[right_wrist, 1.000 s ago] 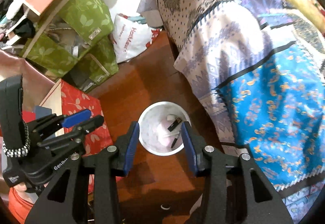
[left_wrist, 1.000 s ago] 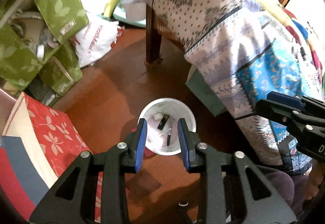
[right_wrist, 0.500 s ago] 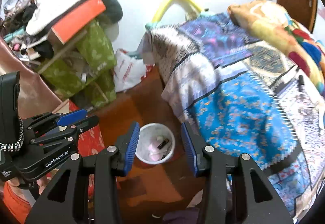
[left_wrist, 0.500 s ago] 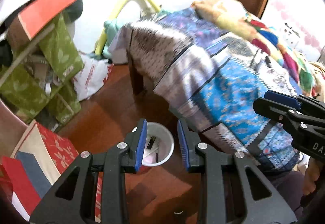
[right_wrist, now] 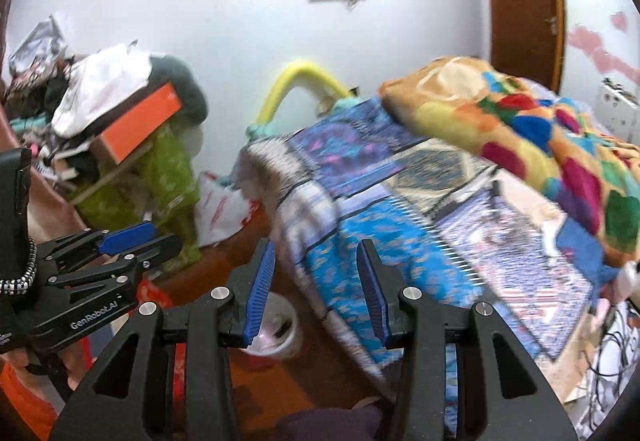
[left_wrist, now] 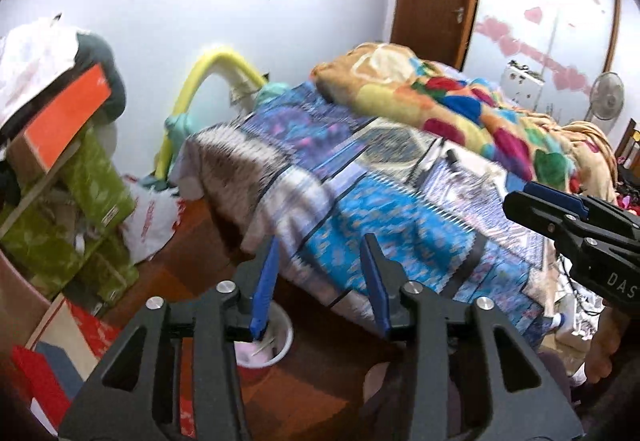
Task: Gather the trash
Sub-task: 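Move both open tools back over the items on the patterned cloth, then close the left gripper on the white coiled cable while the right gripper reaches toward the pink clip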
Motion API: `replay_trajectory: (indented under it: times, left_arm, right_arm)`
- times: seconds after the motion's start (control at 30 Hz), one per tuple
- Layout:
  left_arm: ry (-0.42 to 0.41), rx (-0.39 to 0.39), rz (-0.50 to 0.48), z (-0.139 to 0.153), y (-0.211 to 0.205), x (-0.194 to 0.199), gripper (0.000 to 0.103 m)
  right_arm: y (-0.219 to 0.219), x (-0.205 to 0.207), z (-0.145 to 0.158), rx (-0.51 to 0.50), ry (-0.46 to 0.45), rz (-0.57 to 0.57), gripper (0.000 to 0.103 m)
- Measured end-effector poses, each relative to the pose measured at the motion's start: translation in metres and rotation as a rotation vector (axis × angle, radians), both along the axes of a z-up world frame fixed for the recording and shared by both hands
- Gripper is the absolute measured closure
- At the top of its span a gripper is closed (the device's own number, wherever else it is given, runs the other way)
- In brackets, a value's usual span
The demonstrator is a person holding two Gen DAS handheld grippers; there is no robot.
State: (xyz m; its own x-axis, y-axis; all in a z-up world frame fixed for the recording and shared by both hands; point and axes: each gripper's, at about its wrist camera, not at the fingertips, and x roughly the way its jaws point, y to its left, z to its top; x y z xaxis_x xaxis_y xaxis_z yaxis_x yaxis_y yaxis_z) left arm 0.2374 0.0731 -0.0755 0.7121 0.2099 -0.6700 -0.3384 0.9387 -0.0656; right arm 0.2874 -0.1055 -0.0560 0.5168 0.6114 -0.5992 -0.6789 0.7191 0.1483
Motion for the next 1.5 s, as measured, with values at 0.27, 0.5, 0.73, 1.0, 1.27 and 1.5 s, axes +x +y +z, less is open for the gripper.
replay_trajectory:
  times: [0.27, 0.5, 0.73, 1.0, 1.27, 1.5]
  left_arm:
    - [-0.015, -0.053, -0.102, 0.000, -0.055, 0.057, 0.058]
    - [0.025, -0.064, -0.190, -0.018, -0.102, 0.113, 0.058]
    - [0.080, -0.087, -0.263, -0.043, -0.137, 0.167, 0.058]
    - [0.155, -0.110, -0.322, -0.082, -0.162, 0.222, 0.058]
    - [0.204, -0.152, -0.359, -0.123, -0.177, 0.269, 0.058]
    - [0.211, -0.186, -0.401, -0.143, -0.190, 0.306, 0.058]
  right_arm:
    - [-0.066, 0.033, 0.002, 0.017, 0.011, -0.148, 0.064]
    - [-0.128, 0.065, -0.014, -0.026, 0.026, -0.275, 0.064]
    - [-0.180, 0.102, -0.040, -0.066, 0.069, -0.382, 0.064]
    - [-0.213, 0.145, -0.081, -0.096, 0.155, -0.452, 0.064]
    - [-0.220, 0.189, -0.116, -0.124, 0.205, -0.465, 0.064]
    - [-0.216, 0.227, -0.143, -0.128, 0.236, -0.481, 0.064]
